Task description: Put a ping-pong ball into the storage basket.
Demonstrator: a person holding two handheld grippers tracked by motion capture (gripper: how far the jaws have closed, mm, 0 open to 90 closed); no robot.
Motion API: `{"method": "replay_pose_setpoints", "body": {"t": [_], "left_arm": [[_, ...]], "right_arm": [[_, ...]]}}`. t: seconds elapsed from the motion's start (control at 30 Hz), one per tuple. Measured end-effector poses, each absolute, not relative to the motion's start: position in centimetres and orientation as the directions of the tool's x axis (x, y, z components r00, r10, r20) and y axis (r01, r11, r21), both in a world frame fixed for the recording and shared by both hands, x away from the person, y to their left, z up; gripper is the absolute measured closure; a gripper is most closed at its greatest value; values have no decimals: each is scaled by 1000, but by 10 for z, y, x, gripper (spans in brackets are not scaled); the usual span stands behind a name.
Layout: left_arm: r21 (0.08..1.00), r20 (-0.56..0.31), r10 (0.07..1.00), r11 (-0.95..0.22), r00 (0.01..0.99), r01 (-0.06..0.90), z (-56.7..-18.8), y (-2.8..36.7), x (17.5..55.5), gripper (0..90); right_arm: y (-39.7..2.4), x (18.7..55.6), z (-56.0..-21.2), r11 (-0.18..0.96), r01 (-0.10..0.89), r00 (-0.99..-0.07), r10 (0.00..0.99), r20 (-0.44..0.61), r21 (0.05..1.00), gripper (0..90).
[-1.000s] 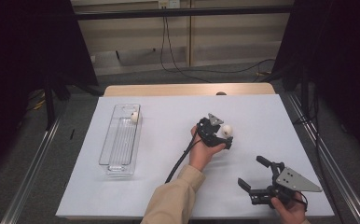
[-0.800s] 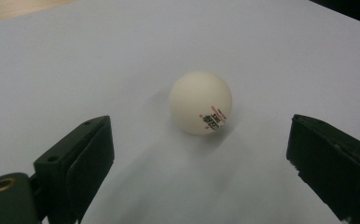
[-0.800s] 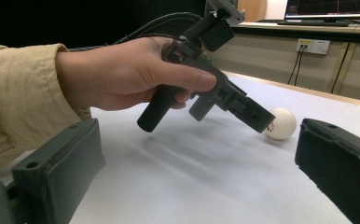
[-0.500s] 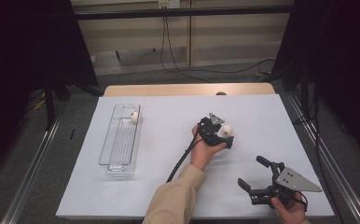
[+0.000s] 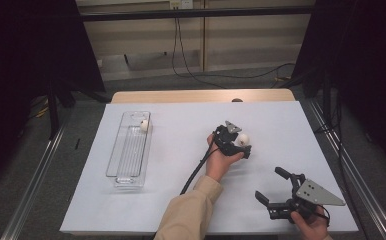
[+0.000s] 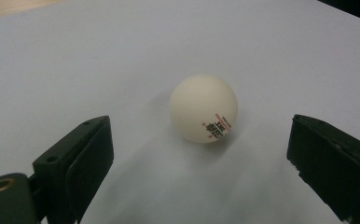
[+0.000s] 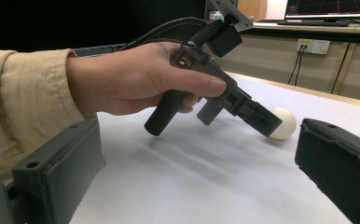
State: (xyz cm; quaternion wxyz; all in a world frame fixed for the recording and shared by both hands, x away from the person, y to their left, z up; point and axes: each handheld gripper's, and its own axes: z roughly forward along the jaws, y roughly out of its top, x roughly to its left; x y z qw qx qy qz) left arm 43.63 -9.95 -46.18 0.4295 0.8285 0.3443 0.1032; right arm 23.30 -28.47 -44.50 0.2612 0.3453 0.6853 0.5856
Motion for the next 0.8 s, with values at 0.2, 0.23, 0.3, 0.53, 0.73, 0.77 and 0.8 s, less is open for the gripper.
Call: {"method": "replay_pose_setpoints", "body": {"t": [0.2,0.23,0.3,0.53,0.73,0.77,0.8], "left_arm": [[786,-120,662,-393,740,478,-461,-102,437,76],[787,-124,661,-389,740,480,-461,-103,437,77],[787,-122,663,-388,739,479,-461,-104,437,82],[789,-126,665,-383,736,480,-463,-105,439,115],[792,-127,665,-379,736,479,-465,-106,440,153],[792,-125,666,-380,735,479,-465,-107,440,158],[791,-122,666,-383,736,477,-465,-107,440,162]], "right_arm": [[-285,233,-445,75,167,-625,779,46,983,3],[-285,233,-445,75,167,-625,779,46,983,3],[-285,233,-445,75,168,-626,778,47,983,3],[-285,233,-445,74,168,-626,778,48,983,3],[-285,233,-445,75,167,-627,778,48,983,3],[-285,233,-445,74,168,-627,777,49,983,3],[-285,233,-445,74,167,-628,777,48,983,3]]}}
